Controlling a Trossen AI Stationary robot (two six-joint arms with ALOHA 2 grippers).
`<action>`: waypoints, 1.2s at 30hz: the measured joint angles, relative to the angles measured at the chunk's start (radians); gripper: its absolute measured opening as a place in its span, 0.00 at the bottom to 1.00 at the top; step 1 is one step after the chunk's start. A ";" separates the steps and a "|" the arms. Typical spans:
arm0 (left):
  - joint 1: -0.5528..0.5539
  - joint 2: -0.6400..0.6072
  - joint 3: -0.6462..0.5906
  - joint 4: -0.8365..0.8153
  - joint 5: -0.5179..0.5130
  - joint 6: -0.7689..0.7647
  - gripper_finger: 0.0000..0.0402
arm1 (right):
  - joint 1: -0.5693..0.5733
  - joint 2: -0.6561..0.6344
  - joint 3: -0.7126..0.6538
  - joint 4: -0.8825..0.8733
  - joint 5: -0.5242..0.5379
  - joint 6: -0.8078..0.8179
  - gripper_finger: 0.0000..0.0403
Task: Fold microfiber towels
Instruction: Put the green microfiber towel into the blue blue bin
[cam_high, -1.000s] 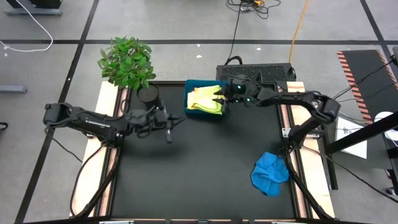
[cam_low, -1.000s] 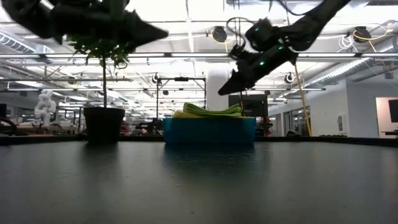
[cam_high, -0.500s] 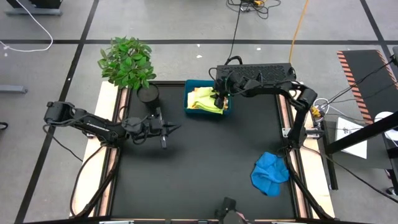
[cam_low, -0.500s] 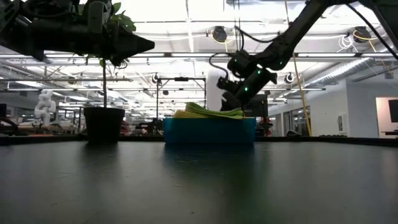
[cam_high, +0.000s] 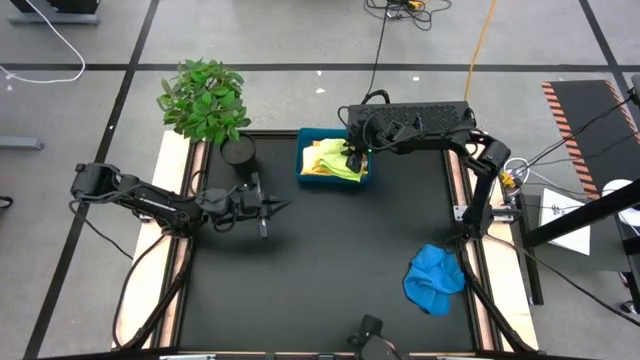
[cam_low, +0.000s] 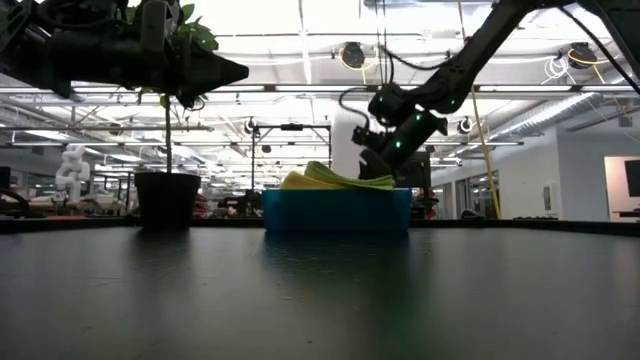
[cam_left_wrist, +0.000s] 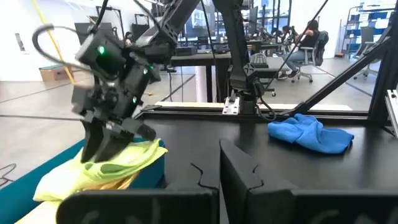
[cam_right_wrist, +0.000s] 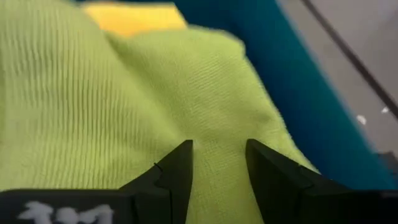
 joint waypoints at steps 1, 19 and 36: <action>0.000 0.000 0.000 0.000 0.000 -0.002 0.01 | 0.004 -0.013 0.000 0.000 0.001 -0.001 0.35; 0.000 0.000 0.000 -0.001 0.000 -0.011 0.04 | 0.181 -0.082 0.000 0.064 -0.025 -0.055 0.35; 0.000 0.000 0.000 -0.002 0.001 -0.031 0.05 | 0.179 0.040 0.001 0.072 -0.028 -0.031 0.35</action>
